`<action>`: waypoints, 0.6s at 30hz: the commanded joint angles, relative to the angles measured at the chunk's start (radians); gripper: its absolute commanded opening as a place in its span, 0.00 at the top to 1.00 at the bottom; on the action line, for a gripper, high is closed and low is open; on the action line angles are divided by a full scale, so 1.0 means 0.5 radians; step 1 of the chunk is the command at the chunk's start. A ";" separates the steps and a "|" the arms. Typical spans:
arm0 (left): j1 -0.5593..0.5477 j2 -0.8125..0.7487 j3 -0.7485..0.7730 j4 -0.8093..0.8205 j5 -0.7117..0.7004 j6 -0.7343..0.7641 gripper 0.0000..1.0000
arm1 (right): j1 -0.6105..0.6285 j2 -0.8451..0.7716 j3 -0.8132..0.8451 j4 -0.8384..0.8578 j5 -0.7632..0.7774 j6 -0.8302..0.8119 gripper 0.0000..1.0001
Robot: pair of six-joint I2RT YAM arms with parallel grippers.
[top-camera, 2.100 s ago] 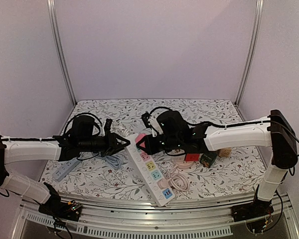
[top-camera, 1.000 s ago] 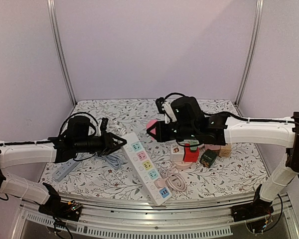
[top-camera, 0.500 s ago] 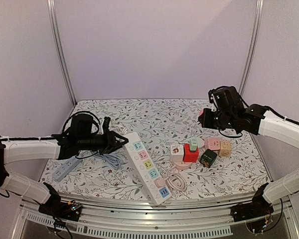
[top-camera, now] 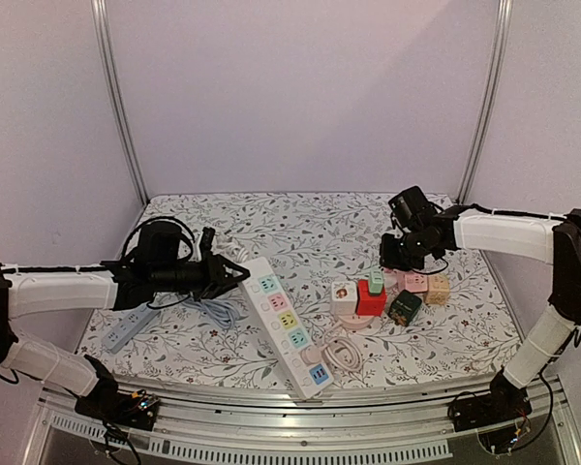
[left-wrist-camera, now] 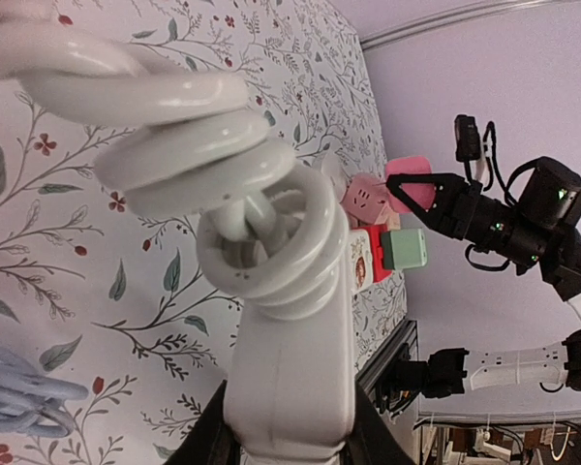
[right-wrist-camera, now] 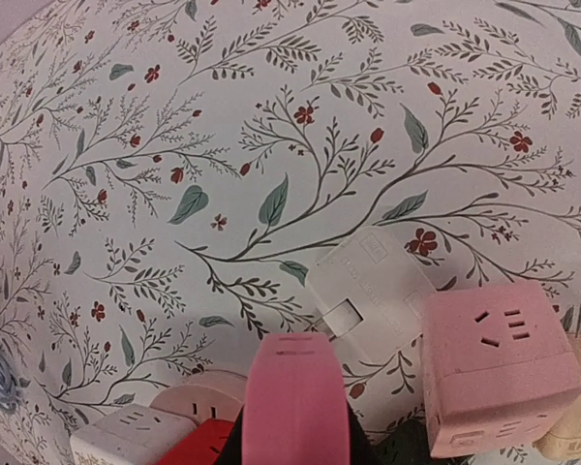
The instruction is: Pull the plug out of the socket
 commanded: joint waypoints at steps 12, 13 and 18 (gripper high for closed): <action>0.017 -0.098 0.000 -0.047 -0.032 0.112 0.96 | -0.080 0.435 0.179 0.081 -0.195 -0.055 0.87; 0.017 -0.105 -0.001 -0.047 -0.034 0.110 0.96 | -0.083 0.438 0.178 0.082 -0.194 -0.053 0.84; 0.017 -0.131 -0.007 -0.058 -0.043 0.109 0.96 | -0.092 0.442 0.172 0.085 -0.194 -0.058 0.68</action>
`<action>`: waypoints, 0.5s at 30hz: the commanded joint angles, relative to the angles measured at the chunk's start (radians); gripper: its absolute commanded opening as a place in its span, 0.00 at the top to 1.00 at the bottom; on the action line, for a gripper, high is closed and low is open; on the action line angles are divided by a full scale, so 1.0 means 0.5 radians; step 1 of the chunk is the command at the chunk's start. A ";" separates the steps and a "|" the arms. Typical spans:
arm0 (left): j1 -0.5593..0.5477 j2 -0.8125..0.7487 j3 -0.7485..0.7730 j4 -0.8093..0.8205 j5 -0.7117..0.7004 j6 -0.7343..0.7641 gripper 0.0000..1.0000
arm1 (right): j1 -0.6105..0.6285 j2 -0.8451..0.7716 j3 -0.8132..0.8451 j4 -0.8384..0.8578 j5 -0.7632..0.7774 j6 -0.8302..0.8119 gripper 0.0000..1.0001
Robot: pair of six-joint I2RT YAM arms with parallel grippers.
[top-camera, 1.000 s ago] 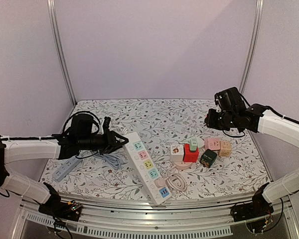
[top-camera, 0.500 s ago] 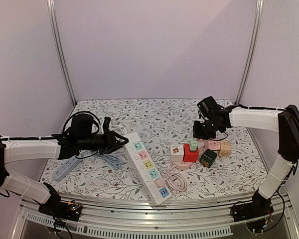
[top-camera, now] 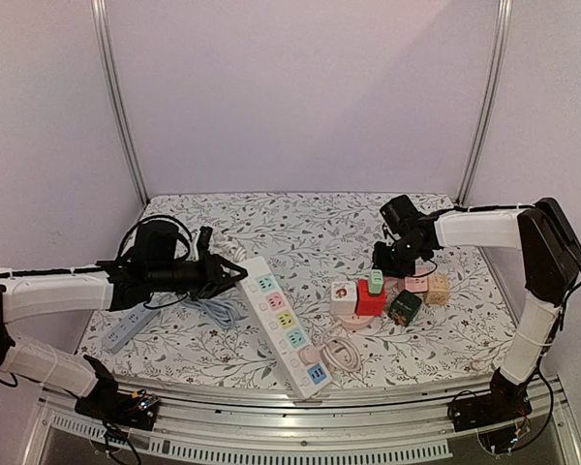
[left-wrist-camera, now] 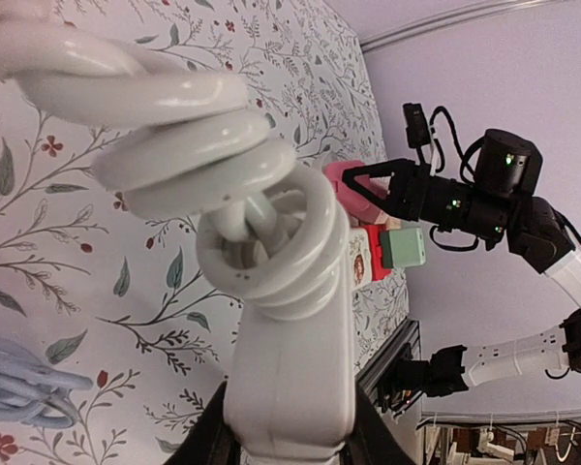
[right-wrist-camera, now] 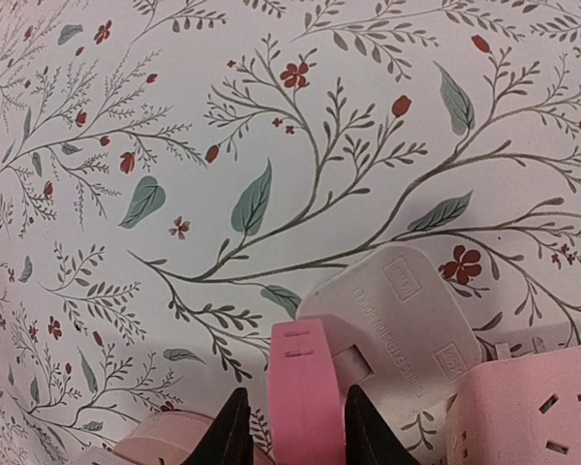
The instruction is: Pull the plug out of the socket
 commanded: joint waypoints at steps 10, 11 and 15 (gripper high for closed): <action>0.017 -0.115 -0.026 -0.012 -0.044 0.083 0.96 | -0.028 -0.040 0.015 0.012 -0.017 -0.034 0.56; 0.017 -0.125 -0.025 -0.018 -0.047 0.083 0.96 | -0.029 -0.065 0.012 0.006 -0.018 -0.040 0.56; 0.017 -0.161 -0.030 -0.035 -0.051 0.088 0.96 | -0.036 -0.199 -0.005 -0.060 0.011 -0.060 0.53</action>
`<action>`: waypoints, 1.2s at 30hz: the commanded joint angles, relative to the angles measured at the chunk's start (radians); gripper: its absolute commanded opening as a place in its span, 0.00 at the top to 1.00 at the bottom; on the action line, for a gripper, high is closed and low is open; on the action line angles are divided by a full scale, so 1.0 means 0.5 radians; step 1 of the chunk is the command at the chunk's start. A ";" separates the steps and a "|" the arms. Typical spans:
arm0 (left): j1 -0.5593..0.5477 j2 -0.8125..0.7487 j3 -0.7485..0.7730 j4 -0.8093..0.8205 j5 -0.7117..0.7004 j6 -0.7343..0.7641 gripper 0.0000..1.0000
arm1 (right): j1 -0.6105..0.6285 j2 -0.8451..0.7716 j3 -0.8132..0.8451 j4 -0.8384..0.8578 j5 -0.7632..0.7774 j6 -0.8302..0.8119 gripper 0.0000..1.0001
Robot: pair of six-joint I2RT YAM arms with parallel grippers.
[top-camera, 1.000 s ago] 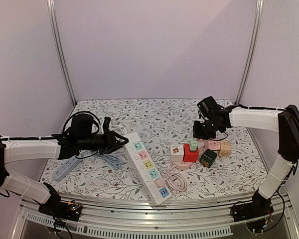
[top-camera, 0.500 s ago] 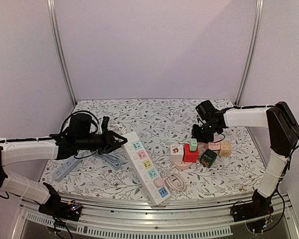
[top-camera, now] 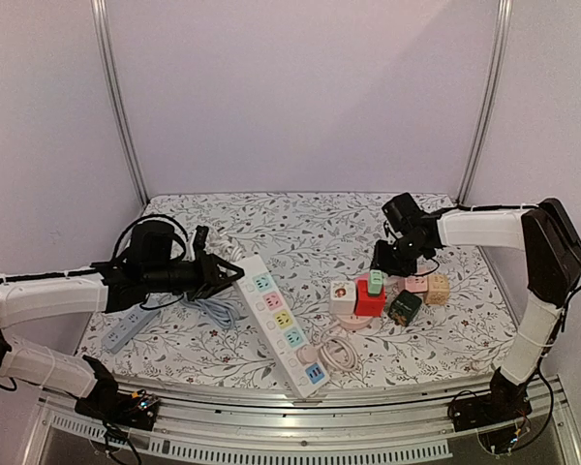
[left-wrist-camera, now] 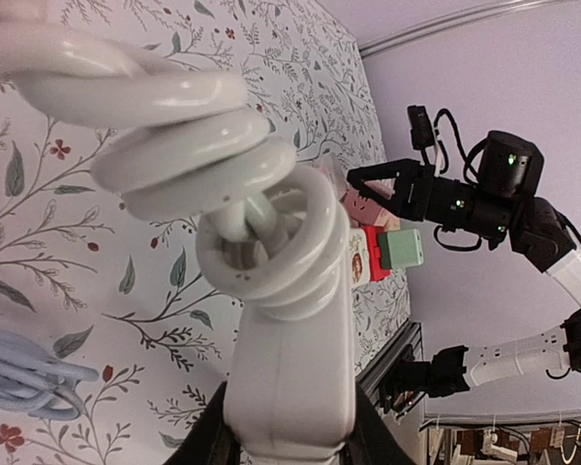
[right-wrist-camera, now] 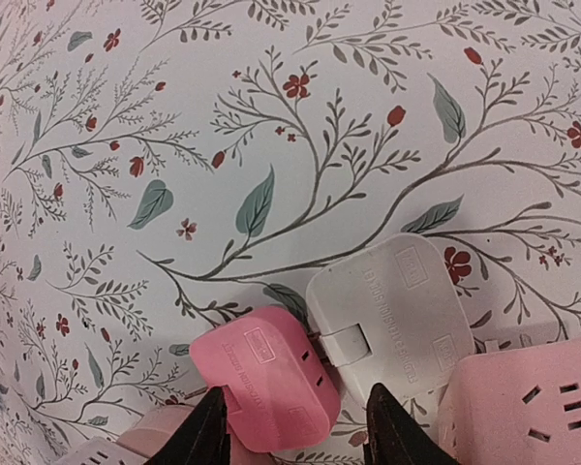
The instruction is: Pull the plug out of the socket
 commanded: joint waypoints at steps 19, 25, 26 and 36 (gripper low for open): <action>0.023 -0.097 0.043 -0.003 0.095 0.146 0.96 | 0.573 -1.179 -0.263 -0.240 -0.089 -0.143 0.28; 0.023 -0.150 0.042 -0.027 0.109 0.219 0.96 | 0.789 -1.169 -0.252 -0.080 -0.194 0.020 0.27; 0.023 -0.154 0.043 -0.032 0.103 0.217 0.96 | 0.841 -1.136 -0.246 -0.060 -0.166 0.025 0.25; 0.026 -0.135 0.044 -0.054 0.090 0.179 0.96 | 1.293 -0.664 -0.078 0.079 0.179 -0.034 0.02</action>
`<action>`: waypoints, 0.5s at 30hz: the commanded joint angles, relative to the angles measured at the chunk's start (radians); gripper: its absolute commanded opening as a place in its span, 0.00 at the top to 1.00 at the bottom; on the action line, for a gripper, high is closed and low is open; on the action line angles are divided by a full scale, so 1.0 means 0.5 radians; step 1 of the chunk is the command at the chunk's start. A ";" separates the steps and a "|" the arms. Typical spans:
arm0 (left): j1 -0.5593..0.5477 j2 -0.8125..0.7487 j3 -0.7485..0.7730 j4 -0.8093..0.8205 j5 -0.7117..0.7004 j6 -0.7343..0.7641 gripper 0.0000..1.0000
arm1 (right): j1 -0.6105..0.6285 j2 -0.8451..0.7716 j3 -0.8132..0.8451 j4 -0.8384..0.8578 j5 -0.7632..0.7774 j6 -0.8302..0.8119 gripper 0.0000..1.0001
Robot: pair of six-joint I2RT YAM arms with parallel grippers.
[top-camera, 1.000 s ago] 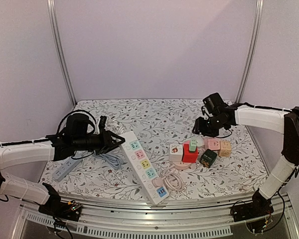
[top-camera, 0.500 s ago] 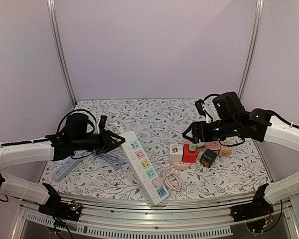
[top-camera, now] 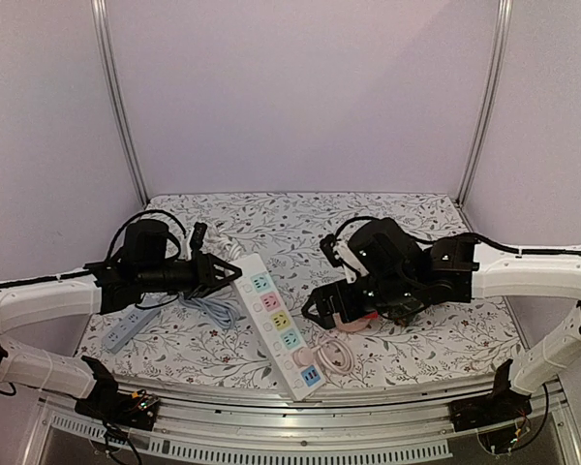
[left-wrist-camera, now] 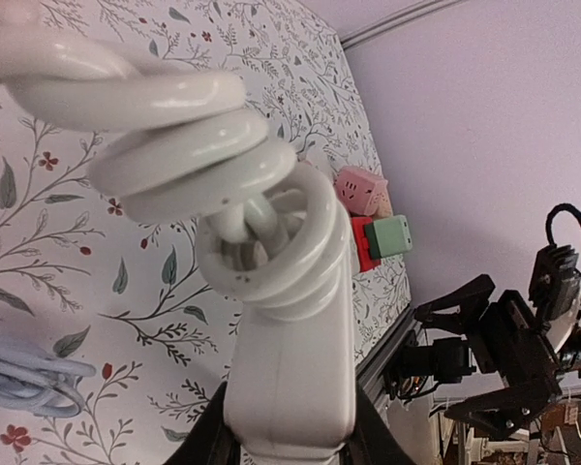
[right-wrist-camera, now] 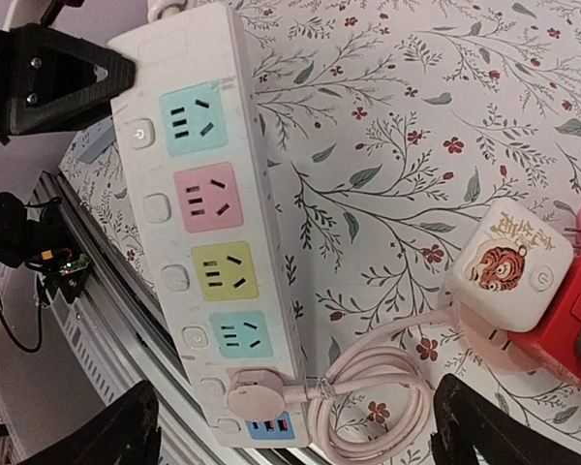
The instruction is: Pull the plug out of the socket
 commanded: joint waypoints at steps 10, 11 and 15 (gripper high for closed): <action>0.028 -0.031 0.053 -0.008 0.053 0.053 0.96 | 0.238 0.617 0.282 0.214 0.121 -0.138 0.01; 0.028 -0.033 0.051 -0.011 0.053 0.054 0.96 | 0.248 0.640 0.308 0.219 0.114 -0.154 0.01; 0.031 -0.036 0.048 -0.020 0.055 0.061 0.96 | 0.267 0.727 0.335 0.272 0.052 -0.169 0.01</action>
